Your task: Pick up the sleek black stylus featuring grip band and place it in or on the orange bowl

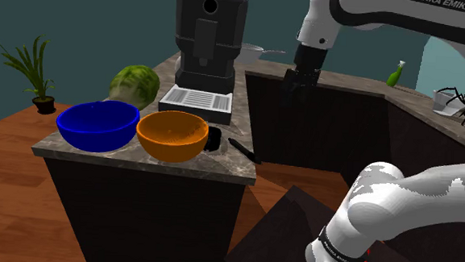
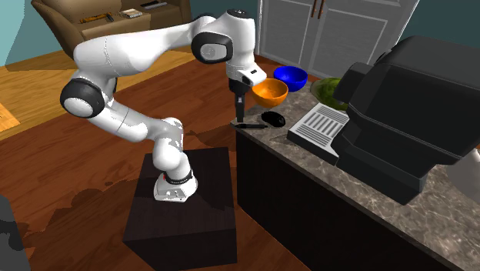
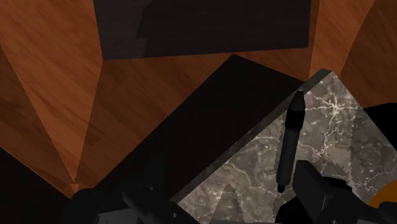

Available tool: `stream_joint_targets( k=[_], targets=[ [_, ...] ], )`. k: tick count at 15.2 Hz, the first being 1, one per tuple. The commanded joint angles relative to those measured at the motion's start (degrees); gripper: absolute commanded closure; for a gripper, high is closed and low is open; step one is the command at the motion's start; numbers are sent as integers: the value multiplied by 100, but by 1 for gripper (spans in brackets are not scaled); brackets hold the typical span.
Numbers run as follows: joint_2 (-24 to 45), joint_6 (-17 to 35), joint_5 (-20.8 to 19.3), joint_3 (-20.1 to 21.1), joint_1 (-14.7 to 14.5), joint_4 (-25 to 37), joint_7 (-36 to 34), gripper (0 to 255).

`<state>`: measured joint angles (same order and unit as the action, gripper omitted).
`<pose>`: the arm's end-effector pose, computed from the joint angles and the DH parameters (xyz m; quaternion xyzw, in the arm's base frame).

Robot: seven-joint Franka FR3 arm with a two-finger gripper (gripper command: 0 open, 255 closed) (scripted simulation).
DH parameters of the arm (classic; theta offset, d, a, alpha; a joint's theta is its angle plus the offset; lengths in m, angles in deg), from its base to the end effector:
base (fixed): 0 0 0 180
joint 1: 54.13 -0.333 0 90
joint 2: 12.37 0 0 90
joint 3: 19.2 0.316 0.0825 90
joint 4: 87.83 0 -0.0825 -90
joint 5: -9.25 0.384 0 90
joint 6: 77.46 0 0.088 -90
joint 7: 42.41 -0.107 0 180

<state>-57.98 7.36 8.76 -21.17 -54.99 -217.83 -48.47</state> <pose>0.2948 -0.0108 0.6261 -0.9983 0.0578 -0.0032 0.0082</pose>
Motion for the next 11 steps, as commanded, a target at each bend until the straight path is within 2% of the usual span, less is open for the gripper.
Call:
stream_joint_targets(
  k=[1,11],
  targets=[
    [0,0,0,0,0,0,0,0],
    [867,1603,682,511,-298,-848,-590,0]
  ],
)
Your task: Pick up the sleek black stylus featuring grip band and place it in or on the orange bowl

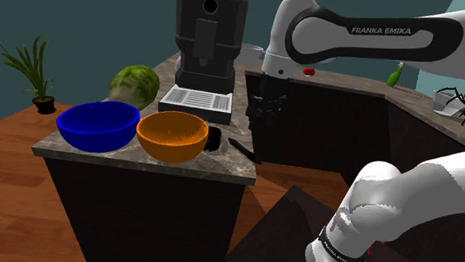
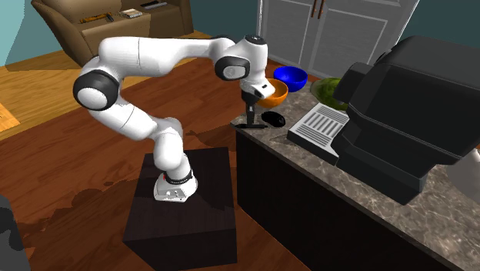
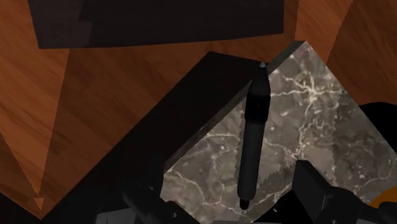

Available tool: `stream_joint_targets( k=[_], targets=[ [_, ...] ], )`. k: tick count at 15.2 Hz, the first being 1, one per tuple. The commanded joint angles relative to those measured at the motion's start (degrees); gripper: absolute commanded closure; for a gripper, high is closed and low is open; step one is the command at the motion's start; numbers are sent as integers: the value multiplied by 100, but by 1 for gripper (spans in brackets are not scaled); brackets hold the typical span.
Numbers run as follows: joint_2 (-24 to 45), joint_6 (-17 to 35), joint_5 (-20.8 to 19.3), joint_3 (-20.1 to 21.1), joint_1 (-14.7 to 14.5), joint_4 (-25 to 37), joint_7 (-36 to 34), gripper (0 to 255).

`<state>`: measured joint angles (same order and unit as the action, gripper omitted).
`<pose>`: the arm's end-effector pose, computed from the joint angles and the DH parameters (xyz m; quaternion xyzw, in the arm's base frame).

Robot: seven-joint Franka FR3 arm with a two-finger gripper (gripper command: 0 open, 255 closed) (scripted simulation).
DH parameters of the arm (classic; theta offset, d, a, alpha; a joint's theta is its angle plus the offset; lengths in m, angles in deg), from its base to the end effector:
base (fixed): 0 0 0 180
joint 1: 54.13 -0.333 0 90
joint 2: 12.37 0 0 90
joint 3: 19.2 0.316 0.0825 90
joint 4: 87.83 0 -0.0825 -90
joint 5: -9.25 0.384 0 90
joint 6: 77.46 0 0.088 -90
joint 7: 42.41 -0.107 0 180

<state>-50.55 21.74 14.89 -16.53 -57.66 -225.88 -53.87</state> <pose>0.3458 0.0491 0.5397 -0.9977 0.0591 0.0110 0.0329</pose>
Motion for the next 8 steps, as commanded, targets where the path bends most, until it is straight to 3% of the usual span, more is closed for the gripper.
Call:
stream_joint_targets(
  k=[1,8],
  targets=[
    [250,331,135,100,-64,-89,-100,0],
    [649,1077,332,268,-171,-448,-212,0]
  ],
)
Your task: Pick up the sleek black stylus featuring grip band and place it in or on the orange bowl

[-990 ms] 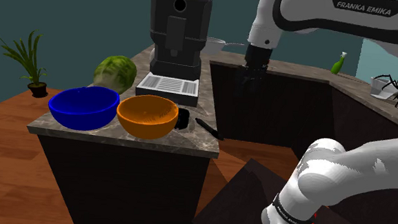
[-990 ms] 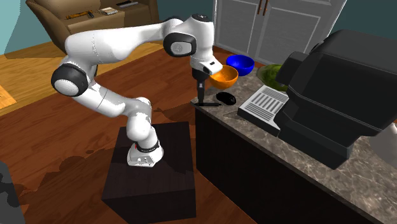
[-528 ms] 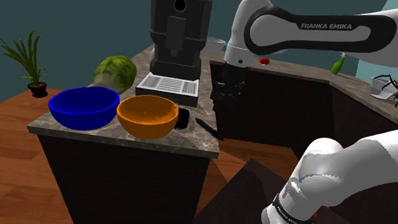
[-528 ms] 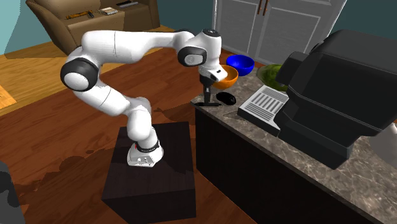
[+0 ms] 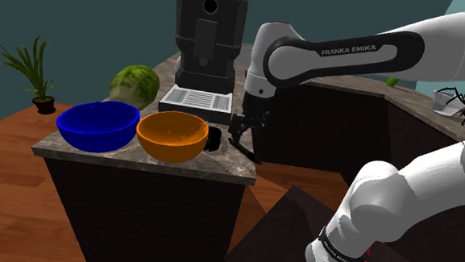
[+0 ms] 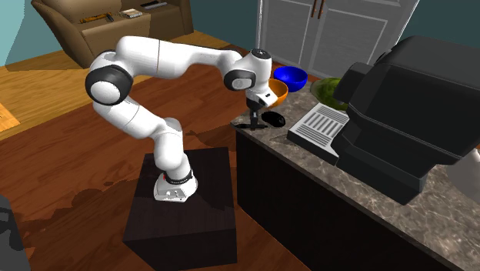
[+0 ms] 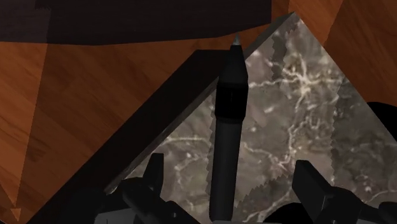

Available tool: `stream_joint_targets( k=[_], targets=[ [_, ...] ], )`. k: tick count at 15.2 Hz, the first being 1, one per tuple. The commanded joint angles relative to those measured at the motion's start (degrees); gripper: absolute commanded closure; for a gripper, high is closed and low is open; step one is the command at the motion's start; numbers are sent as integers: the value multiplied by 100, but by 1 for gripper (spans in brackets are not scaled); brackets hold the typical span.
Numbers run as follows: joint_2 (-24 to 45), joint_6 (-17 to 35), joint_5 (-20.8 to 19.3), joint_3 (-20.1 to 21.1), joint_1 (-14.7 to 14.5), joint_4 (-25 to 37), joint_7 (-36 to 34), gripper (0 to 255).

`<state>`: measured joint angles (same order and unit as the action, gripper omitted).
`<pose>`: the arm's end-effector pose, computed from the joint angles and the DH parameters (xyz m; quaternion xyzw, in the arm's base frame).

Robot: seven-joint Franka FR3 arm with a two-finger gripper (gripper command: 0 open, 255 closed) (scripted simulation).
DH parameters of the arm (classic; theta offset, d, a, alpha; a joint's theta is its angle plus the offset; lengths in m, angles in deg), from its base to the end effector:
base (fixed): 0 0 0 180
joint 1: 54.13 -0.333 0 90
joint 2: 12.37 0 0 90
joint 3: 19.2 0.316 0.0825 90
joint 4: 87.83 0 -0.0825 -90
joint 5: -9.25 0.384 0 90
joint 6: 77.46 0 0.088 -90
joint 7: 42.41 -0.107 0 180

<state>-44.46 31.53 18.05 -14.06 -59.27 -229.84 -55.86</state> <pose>0.3698 0.0803 0.4823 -0.9970 0.0602 0.0179 0.0459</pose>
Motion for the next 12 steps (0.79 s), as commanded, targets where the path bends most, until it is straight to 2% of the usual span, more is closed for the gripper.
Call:
stream_joint_targets(
  k=[1,4,11,12],
  targets=[
    [56,180,25,30,-15,-118,-10,0],
    [103,393,48,53,-27,-282,-5,0],
    [103,391,48,53,-27,-281,-4,0],
    [103,391,48,53,-27,-281,-4,255]
  ],
)
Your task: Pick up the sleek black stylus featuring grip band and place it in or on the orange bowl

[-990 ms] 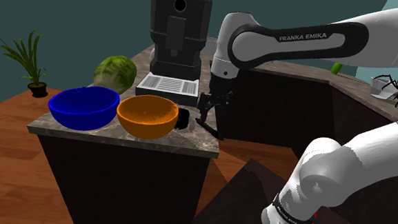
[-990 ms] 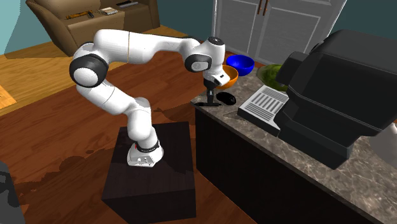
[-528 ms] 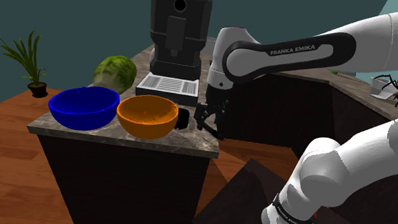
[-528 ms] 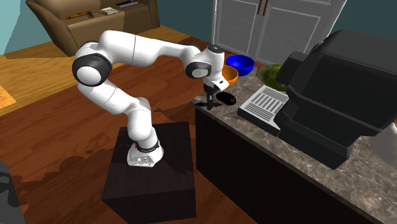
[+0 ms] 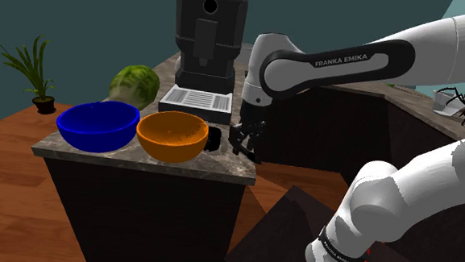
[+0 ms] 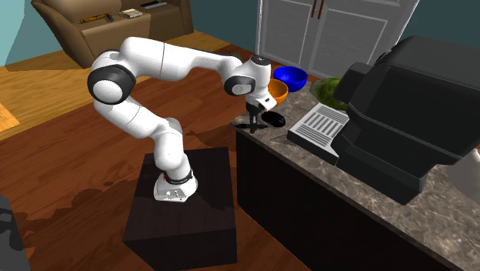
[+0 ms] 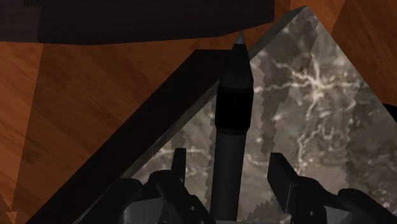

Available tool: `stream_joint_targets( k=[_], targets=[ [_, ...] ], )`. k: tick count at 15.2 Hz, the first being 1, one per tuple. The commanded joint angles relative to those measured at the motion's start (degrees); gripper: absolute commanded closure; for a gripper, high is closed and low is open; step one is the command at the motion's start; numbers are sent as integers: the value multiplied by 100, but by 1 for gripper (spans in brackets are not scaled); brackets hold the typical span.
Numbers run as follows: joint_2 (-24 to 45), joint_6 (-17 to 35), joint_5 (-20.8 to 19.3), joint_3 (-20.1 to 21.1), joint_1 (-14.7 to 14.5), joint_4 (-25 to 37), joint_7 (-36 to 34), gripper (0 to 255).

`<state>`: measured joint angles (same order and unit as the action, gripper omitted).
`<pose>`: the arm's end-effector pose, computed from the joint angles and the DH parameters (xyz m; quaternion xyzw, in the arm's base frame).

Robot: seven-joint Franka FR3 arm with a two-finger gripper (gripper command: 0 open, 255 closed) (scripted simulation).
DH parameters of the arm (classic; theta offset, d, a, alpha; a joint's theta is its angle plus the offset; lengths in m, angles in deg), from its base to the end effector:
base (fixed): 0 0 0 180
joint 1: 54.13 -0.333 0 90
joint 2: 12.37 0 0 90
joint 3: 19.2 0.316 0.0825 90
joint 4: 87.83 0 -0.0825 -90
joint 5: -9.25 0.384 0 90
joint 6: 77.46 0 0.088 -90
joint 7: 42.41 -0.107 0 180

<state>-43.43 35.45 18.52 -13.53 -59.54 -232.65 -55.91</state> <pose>0.3703 0.0841 0.4580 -0.9970 0.0604 0.0175 0.0461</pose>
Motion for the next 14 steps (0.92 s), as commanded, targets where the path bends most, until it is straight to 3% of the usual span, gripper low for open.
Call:
stream_joint_targets(
  k=[1,9,14],
  targets=[
    [0,0,0,0,0,0,0,255],
    [0,1,-1,-1,-2,-1,-1,255],
    [-88,-408,-31,-25,7,321,-40,255]
  ],
)
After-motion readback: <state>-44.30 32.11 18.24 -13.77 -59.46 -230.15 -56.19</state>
